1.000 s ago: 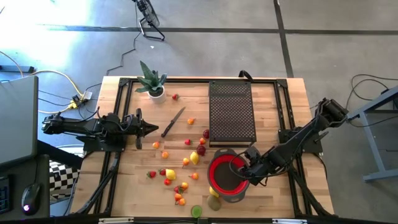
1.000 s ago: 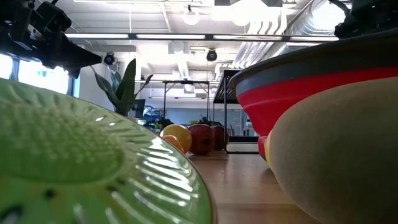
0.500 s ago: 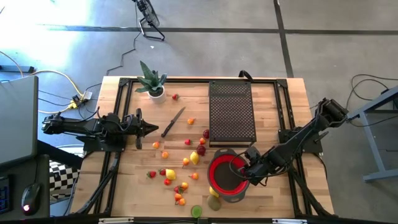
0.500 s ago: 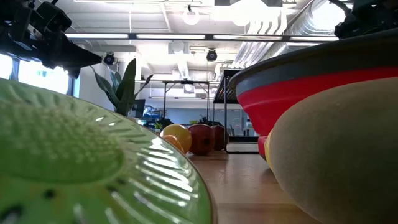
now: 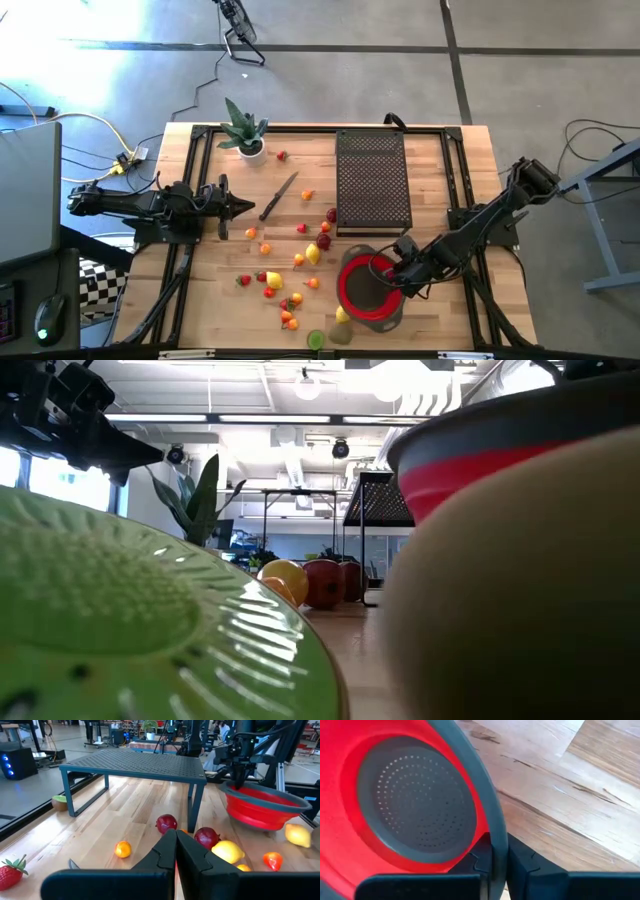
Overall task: Pick & Place Fruit
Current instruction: Put the red strainer bowl on the shelf
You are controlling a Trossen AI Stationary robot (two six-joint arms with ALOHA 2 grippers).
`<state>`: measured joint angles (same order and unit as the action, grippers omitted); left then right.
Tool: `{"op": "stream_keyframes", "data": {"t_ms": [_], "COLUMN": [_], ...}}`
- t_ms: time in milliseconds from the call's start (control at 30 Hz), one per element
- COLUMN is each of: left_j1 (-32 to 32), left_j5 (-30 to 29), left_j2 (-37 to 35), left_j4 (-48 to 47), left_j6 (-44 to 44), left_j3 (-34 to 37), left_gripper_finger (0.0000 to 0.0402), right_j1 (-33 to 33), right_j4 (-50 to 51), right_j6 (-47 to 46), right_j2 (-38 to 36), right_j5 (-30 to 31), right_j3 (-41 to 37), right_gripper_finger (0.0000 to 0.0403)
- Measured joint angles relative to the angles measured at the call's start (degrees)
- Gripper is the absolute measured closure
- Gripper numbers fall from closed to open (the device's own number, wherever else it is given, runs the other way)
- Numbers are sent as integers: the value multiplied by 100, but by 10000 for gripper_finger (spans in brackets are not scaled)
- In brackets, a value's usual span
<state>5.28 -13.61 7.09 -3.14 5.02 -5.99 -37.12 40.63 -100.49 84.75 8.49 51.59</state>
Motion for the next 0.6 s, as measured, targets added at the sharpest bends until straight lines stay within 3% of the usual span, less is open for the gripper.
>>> {"op": "stream_keyframes", "data": {"t_ms": [333, 600], "left_j1": [0, 0], "left_j5": [0, 0], "left_j2": [2, 2], "left_j4": [-1, -1], "left_j6": [0, 0], "left_j3": [-1, 1], "left_gripper_finger": [396, 396], "right_j1": [-2, -1], "right_j4": [-149, -77], "right_j6": [-112, -116], "right_j2": [-25, -476], "right_j5": [173, 975], "right_j3": [0, -4], "right_gripper_finger": [384, 388]}}
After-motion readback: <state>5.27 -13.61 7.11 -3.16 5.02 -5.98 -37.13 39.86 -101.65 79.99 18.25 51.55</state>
